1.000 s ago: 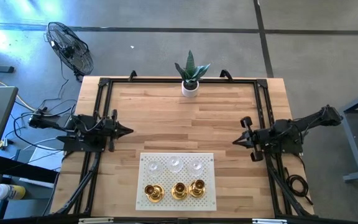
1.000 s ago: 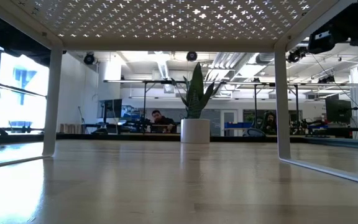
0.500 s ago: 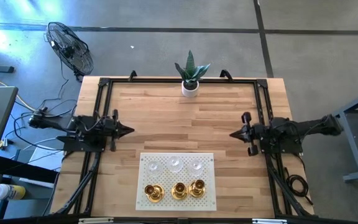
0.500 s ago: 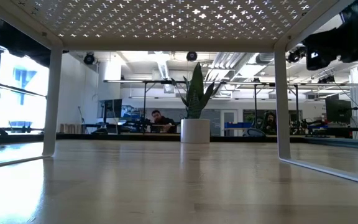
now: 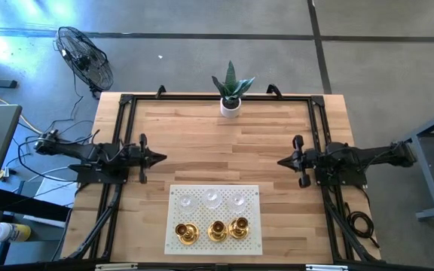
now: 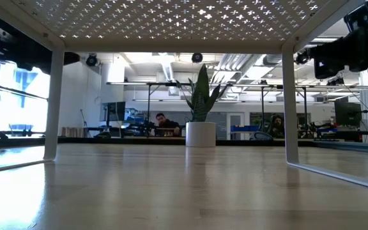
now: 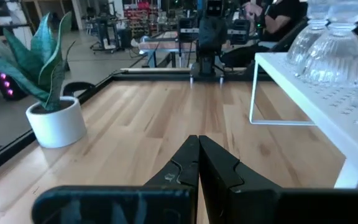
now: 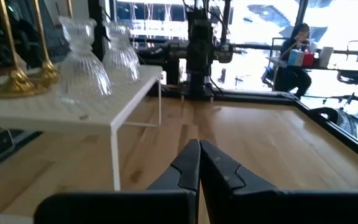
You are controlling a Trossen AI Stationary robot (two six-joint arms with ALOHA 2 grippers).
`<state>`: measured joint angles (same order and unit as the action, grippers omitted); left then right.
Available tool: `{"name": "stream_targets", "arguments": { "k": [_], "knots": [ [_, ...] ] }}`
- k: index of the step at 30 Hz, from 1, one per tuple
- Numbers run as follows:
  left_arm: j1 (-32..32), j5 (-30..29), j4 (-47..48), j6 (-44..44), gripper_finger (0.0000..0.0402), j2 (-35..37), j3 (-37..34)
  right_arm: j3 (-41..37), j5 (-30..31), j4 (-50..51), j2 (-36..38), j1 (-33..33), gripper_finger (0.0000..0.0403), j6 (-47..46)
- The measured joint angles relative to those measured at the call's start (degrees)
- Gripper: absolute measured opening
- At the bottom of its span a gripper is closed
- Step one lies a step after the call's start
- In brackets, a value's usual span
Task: Pick & Place candle stick holders
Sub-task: Return to Home Position
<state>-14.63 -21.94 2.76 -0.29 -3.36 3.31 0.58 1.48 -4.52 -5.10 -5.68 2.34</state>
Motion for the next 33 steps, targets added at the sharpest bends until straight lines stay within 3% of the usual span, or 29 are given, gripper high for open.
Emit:
{"name": "stream_targets", "arguments": {
  "k": [6, 18, 33],
  "knots": [
    [0.0, -5.5, 0.1, 3.5, 0.0000, -0.5, -0.1, 0.0, 2.2, 2.5, -0.4, 0.5, 0.0000, -0.5],
    [0.0, -5.0, 0.2, 0.6, 0.0001, -5.7, -0.2, 0.0, 2.3, 2.8, -0.4, 0.5, 0.0000, 3.9],
    [0.0, -3.1, 0.2, 0.8, 0.0001, -5.9, -0.2, 0.0, 1.8, 3.0, -0.4, 0.5, 0.0000, 3.7]
  ]
}}
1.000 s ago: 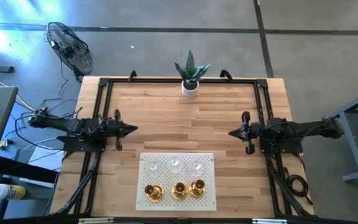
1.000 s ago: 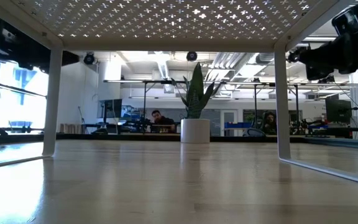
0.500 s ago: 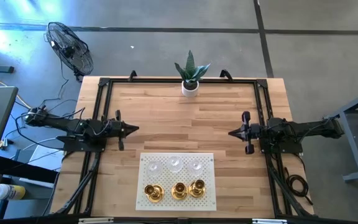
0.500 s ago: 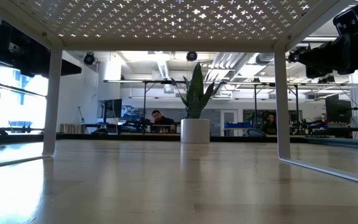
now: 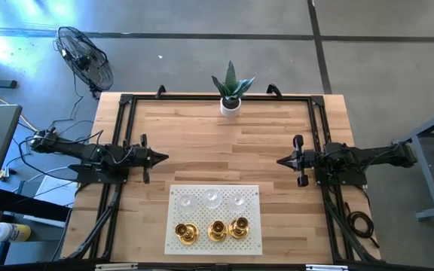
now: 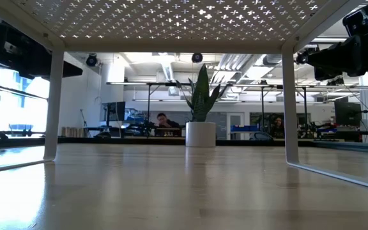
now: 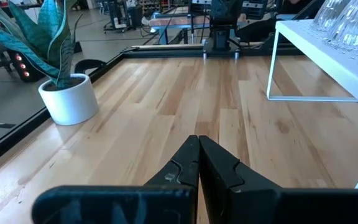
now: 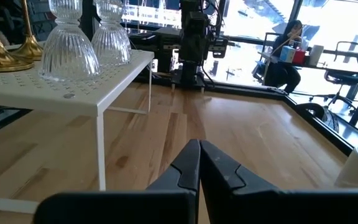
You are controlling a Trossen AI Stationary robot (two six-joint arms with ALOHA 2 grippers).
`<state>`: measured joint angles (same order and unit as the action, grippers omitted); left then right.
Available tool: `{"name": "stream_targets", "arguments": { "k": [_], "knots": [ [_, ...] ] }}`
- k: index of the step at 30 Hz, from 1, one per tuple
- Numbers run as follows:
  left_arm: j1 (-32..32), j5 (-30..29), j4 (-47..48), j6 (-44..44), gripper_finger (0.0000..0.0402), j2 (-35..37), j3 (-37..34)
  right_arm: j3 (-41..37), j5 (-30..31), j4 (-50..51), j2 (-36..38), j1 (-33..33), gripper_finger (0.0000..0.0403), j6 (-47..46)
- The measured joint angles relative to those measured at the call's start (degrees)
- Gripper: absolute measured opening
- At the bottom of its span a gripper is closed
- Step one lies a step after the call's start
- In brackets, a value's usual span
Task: Pick & Place candle stick holders
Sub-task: Return to Home Position
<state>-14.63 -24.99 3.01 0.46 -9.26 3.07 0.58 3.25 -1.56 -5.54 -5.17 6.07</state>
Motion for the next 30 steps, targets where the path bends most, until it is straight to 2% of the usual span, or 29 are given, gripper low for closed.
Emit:
{"name": "stream_targets", "arguments": {
  "k": [12, 20, 30],
  "knots": [
    [-0.5, 0.0, 0.0, -0.2, 0.0001, 0.5, 0.0, 0.0, 0.0, 0.0, 0.0, 0.0, 0.0001, 0.0],
    [1.1, 3.3, -0.2, -0.2, 0.0001, 9.2, 0.0, 0.0, 0.0, 0.0, 0.0, 0.0, 0.0000, 0.0],
    [1.1, 3.6, 0.1, -0.1, 0.0001, 8.9, 0.7, -0.1, 0.0, -0.4, 0.0, 0.0, 0.0000, 0.0]
  ]
}}
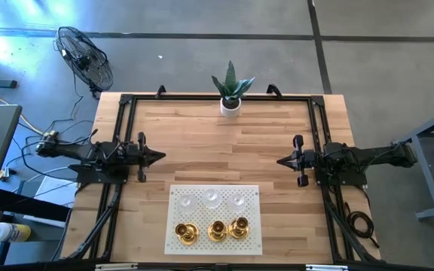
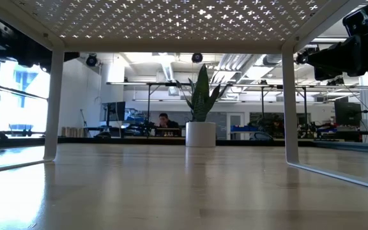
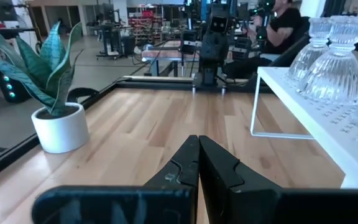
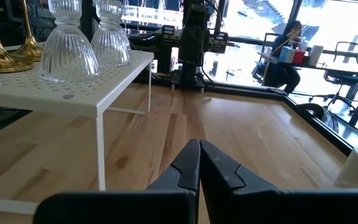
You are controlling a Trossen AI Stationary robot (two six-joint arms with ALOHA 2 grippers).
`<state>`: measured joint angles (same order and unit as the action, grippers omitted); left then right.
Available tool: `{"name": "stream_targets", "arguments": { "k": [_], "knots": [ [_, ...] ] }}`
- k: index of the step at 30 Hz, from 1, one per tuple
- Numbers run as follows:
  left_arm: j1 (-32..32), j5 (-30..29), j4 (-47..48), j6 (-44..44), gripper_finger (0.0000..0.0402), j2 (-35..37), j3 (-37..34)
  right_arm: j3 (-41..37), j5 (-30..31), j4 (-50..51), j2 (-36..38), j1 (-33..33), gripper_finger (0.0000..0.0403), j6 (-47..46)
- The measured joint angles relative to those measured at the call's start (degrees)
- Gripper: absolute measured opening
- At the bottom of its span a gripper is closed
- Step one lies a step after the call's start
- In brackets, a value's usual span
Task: Pick & Place candle stick holders
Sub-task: Return to Home Position
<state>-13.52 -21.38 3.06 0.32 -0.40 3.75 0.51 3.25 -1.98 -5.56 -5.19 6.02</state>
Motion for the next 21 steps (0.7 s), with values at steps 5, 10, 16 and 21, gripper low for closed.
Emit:
{"name": "stream_targets", "arguments": {
  "k": [5, 10, 16, 21],
  "knots": [
    [0.0, 0.0, 0.5, 0.0, 0.0001, 0.0, 0.1, 0.0, 0.0, -0.1, 0.0, 0.0, 0.0000, 0.0],
    [0.0, 0.0, 0.5, 0.0, 0.0001, 0.0, 0.2, 0.0, 0.0, -0.2, 0.0, 0.0, 0.0000, 0.0],
    [0.0, -0.1, 0.5, 0.0, 0.0001, 0.0, 0.2, 0.0, 0.0, -0.3, 0.0, 0.0, 0.0000, 0.0],
    [0.0, -0.1, 0.6, 0.0, 0.0001, 0.0, 0.2, 0.0, 0.0, -0.3, 0.0, 0.0, 0.0000, 0.0]
  ]
}}
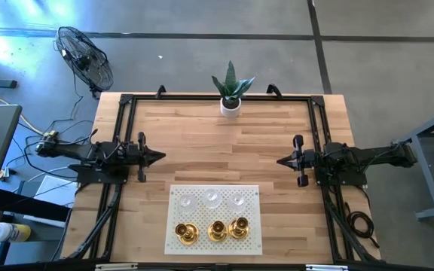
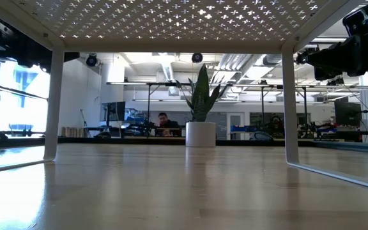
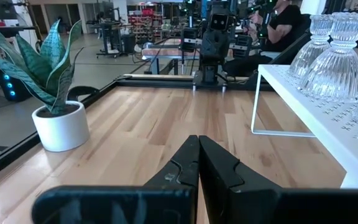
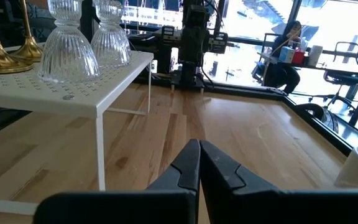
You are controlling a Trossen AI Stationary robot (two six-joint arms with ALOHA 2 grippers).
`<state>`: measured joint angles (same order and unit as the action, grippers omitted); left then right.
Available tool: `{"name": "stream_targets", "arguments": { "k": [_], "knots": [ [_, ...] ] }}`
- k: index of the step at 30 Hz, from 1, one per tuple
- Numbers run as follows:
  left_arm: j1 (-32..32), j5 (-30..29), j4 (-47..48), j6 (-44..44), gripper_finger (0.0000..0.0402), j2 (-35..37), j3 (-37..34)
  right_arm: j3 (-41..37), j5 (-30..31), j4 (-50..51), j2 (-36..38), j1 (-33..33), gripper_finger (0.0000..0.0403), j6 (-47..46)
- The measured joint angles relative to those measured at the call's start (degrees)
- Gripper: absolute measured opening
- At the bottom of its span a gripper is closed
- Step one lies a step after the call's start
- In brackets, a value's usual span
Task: Pick & Place candle stick holders
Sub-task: Return to Home Position
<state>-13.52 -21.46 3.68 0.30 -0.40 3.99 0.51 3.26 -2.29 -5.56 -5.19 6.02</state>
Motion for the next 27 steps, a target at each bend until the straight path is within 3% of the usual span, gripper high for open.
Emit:
{"name": "stream_targets", "arguments": {
  "k": [27],
  "knots": [
    [0.0, 0.0, 0.7, 0.0, 0.0001, 0.0, 0.1, 0.0, 0.0, -0.1, 0.0, 0.0, 0.0001, 0.0]
  ]
}}
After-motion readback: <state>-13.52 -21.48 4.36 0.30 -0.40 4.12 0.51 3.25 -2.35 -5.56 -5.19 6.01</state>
